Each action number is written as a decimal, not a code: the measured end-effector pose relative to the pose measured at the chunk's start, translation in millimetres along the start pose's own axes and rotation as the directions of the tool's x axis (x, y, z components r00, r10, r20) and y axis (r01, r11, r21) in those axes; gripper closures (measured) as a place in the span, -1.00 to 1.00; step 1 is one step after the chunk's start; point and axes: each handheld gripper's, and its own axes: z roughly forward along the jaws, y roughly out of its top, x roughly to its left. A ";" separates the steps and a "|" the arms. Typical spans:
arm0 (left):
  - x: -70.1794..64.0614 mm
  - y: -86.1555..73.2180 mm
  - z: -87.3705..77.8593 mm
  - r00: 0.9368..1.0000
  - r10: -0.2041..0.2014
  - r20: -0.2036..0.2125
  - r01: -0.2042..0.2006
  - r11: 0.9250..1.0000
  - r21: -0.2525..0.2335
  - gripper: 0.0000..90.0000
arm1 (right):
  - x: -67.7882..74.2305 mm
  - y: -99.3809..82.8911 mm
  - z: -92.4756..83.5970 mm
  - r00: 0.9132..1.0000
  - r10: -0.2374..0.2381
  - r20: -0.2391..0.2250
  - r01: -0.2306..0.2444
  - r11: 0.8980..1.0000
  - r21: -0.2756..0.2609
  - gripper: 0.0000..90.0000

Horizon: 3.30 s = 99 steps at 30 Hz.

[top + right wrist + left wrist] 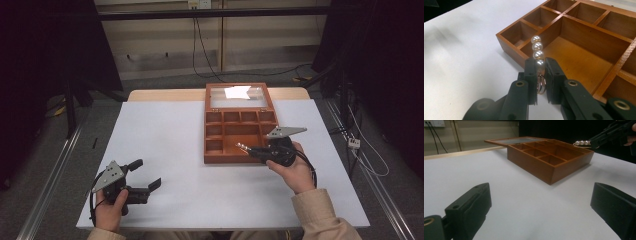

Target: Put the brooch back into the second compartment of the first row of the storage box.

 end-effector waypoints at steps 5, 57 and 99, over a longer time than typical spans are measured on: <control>0.4 -0.2 -0.2 1.000 -0.006 -0.001 0.006 1.000 -0.003 -0.93 | -3.2 5.8 2.4 1.000 0.001 0.004 -0.001 1.000 0.000 0.80; 1.9 0.0 -0.1 1.000 -0.006 0.010 0.006 1.000 -0.007 -0.93 | -25.6 63.4 42.2 0.998 -0.027 0.050 0.027 1.000 -0.001 0.80; 1.7 -0.2 -0.3 1.000 -0.011 0.012 0.012 1.000 -0.008 -0.93 | -50.4 74.0 68.4 0.994 0.010 0.108 -0.011 1.000 0.004 0.80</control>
